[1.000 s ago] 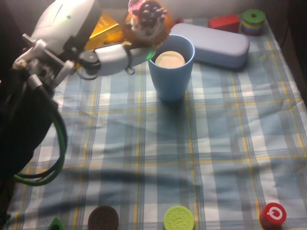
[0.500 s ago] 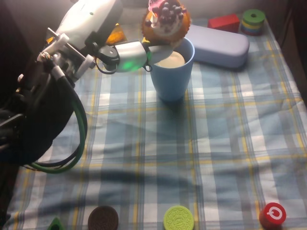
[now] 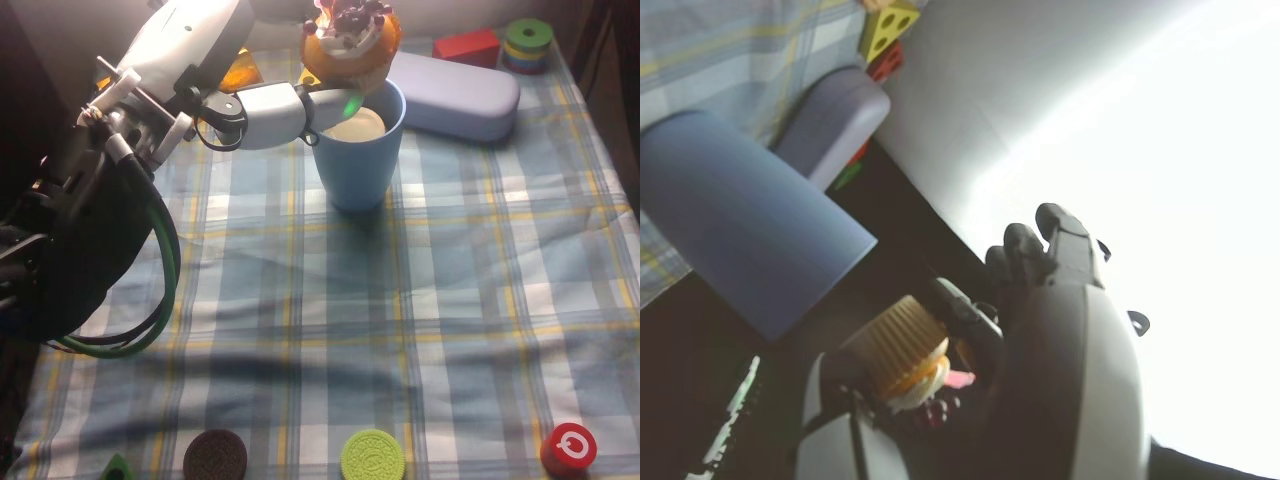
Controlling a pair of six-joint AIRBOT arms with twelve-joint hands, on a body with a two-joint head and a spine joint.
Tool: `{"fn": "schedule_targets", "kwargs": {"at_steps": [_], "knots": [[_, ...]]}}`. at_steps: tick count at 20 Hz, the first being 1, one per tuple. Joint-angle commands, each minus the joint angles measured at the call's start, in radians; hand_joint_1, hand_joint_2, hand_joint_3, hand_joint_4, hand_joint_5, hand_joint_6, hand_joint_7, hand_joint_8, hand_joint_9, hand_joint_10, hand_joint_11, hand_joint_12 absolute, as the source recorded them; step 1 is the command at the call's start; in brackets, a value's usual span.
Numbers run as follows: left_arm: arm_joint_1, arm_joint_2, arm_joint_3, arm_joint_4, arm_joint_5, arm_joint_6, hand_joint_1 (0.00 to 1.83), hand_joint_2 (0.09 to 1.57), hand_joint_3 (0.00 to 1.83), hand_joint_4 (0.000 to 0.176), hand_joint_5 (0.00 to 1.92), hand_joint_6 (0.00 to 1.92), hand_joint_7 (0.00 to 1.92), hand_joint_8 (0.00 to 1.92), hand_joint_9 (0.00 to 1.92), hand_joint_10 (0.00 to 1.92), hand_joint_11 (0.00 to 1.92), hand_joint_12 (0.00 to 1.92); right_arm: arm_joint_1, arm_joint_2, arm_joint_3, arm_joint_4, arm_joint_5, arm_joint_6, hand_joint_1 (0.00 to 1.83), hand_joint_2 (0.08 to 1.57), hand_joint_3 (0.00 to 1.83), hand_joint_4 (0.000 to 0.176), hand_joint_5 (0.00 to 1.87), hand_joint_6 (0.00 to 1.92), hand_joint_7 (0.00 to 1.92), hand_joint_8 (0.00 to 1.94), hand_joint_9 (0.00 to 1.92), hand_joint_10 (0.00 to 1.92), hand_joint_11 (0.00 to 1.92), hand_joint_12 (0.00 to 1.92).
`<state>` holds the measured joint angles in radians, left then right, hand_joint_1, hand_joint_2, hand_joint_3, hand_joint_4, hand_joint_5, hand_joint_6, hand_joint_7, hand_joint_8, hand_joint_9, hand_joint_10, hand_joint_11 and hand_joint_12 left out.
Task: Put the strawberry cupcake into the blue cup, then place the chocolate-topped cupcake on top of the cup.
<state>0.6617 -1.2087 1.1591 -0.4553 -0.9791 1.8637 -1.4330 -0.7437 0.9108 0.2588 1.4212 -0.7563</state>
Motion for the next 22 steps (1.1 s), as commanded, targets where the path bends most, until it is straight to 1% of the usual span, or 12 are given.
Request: {"fn": "schedule_targets", "kwargs": {"at_steps": [1,2,5,7,8,10,11,12,13,16,19,22], "knots": [[-0.007,-0.006,0.005,0.035,-0.110,-0.008,0.89,0.97,0.00,0.057,0.95,0.00,0.43,0.00,0.32,0.01,0.00,0.29,0.000,0.000,0.008,0.020,0.127,0.012,0.00,1.07,0.01,0.001,0.00,0.00,0.00,0.00,0.00,0.00,0.00,0.00],[-0.007,-0.006,0.006,0.035,-0.108,-0.008,0.93,0.99,0.01,0.086,0.94,0.00,0.41,0.00,0.33,0.01,0.01,0.29,0.000,0.000,0.008,0.020,0.127,0.012,0.00,1.09,0.01,0.000,0.00,0.00,0.00,0.00,0.00,0.00,0.00,0.00],[-0.007,-0.006,0.006,0.035,-0.108,-0.008,0.95,0.97,0.00,0.083,0.91,0.00,0.37,0.00,0.30,0.01,0.02,0.25,-0.001,-0.001,0.007,0.020,0.127,0.012,0.00,1.07,0.00,0.020,0.00,0.00,0.00,0.00,0.00,0.00,0.00,0.00],[-0.007,-0.004,0.006,0.035,-0.107,-0.008,0.87,0.99,0.00,0.060,0.92,0.00,0.38,0.00,0.32,0.00,0.00,0.36,-0.002,-0.001,0.007,0.020,0.127,0.014,0.00,1.06,0.00,0.022,0.00,0.00,0.00,0.00,0.00,0.00,0.00,0.00],[-0.006,-0.004,0.005,0.035,-0.106,-0.008,0.90,1.00,0.00,0.021,0.92,0.00,0.38,0.00,0.30,0.00,0.00,0.34,-0.002,-0.001,0.007,0.020,0.127,0.014,0.00,1.07,0.00,0.012,0.00,0.00,0.00,0.00,0.00,0.00,0.00,0.00],[-0.004,-0.002,0.003,0.035,-0.106,-0.008,0.75,0.99,0.00,0.047,0.92,0.00,0.38,0.00,0.31,0.00,0.00,0.43,-0.003,-0.001,0.007,0.020,0.127,0.016,0.02,1.06,0.00,0.031,0.00,0.00,0.00,0.00,0.00,0.00,0.00,0.00],[-0.002,-0.001,0.002,0.035,-0.106,-0.008,0.75,0.98,0.00,0.024,0.90,0.00,0.39,0.00,0.32,0.00,0.00,0.44,-0.004,-0.001,0.008,0.020,0.127,0.017,0.00,1.05,0.00,0.024,0.00,0.00,0.00,0.00,0.00,0.00,0.00,0.00],[-0.001,-0.001,0.002,0.035,-0.105,-0.008,0.75,0.98,0.00,0.019,0.90,0.00,0.40,0.01,0.32,0.00,0.00,0.44,-0.004,-0.001,0.008,0.020,0.127,0.019,0.00,1.05,0.00,0.022,0.00,0.00,0.00,0.00,0.00,0.00,0.00,0.00],[0.000,0.000,0.002,0.034,-0.103,-0.008,0.64,1.00,0.00,0.047,0.87,0.00,0.38,0.00,0.32,0.00,0.00,0.41,-0.004,-0.001,0.009,0.020,0.127,0.021,0.00,1.06,0.00,0.004,0.00,0.00,0.00,0.00,0.00,0.00,0.00,0.00],[0.000,0.001,0.002,0.034,-0.103,-0.009,0.68,0.99,0.00,0.034,0.87,0.00,0.39,0.00,0.33,0.00,0.00,0.50,-0.004,-0.001,0.009,0.020,0.127,0.022,0.00,1.07,0.00,0.000,0.00,0.00,0.00,0.00,0.00,0.00,0.00,0.00],[0.001,0.001,0.001,0.034,-0.103,-0.009,0.70,1.03,0.01,0.055,0.84,0.01,0.38,0.01,0.32,0.00,0.00,0.42,-0.004,-0.002,0.009,0.020,0.127,0.023,0.00,1.08,0.01,0.000,0.00,0.00,0.00,0.00,0.00,0.00,0.00,0.00],[0.000,0.001,0.001,0.034,-0.103,-0.009,0.75,1.02,0.00,0.024,0.87,0.01,0.40,0.01,0.33,0.01,0.03,0.43,-0.006,-0.004,0.009,0.020,0.127,0.023,0.00,1.08,0.00,0.000,0.00,0.00,0.00,0.00,0.00,0.00,0.00,0.00]]}}
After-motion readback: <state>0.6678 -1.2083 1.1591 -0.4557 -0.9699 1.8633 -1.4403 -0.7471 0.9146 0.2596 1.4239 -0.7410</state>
